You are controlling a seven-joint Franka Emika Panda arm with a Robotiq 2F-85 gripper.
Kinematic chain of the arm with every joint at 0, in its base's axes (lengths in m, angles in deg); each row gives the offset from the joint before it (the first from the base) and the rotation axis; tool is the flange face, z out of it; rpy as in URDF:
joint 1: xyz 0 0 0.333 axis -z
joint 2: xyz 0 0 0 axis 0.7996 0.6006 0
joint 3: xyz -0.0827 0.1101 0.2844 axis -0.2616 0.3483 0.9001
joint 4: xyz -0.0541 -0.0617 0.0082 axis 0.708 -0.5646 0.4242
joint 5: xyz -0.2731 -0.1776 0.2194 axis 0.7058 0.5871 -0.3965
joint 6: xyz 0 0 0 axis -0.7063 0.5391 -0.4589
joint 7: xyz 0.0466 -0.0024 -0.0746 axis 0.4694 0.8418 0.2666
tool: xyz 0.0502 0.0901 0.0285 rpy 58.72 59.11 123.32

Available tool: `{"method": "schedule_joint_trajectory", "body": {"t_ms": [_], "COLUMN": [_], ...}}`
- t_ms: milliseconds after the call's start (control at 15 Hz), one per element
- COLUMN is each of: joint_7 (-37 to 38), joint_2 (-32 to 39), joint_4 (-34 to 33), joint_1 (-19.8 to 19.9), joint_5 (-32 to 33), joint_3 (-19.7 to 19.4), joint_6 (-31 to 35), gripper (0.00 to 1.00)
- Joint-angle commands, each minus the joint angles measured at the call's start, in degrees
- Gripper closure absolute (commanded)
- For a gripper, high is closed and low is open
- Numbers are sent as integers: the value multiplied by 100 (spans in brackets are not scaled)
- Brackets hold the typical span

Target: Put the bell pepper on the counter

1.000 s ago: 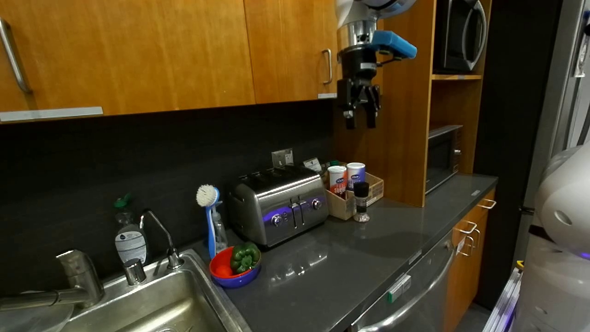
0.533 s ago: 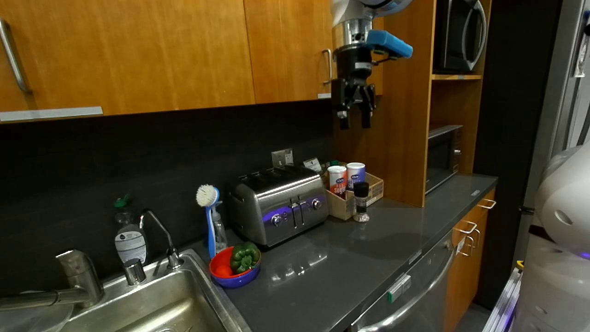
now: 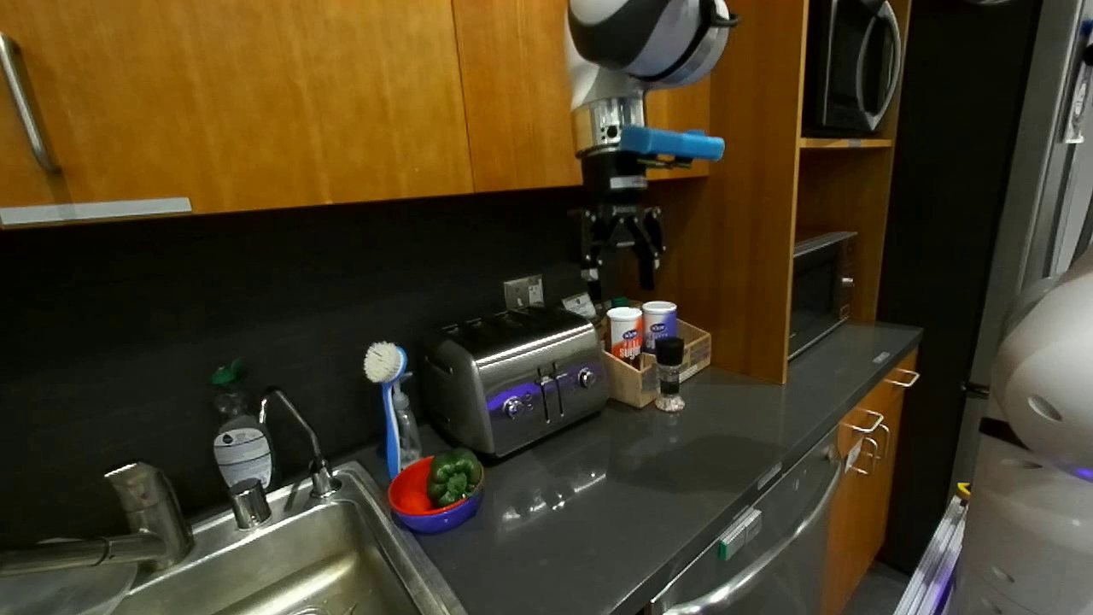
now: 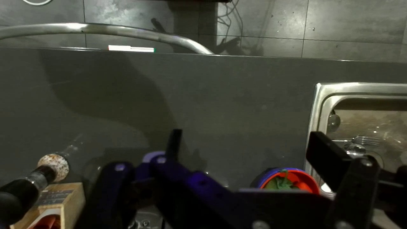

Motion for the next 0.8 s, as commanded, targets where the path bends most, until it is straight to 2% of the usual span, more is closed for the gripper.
{"method": "schedule_joint_trajectory", "body": {"t_ms": [0,533,733], "joint_7": [429,774,672], "joint_2": [352,1133,1345], "joint_4": [329,766,692], "joint_1": [158,679,706], "joint_5": [58,334,216], "joint_3": [-36,-455,-586], "joint_6": [469,1424,1409], "gripper": [0,0,0]}}
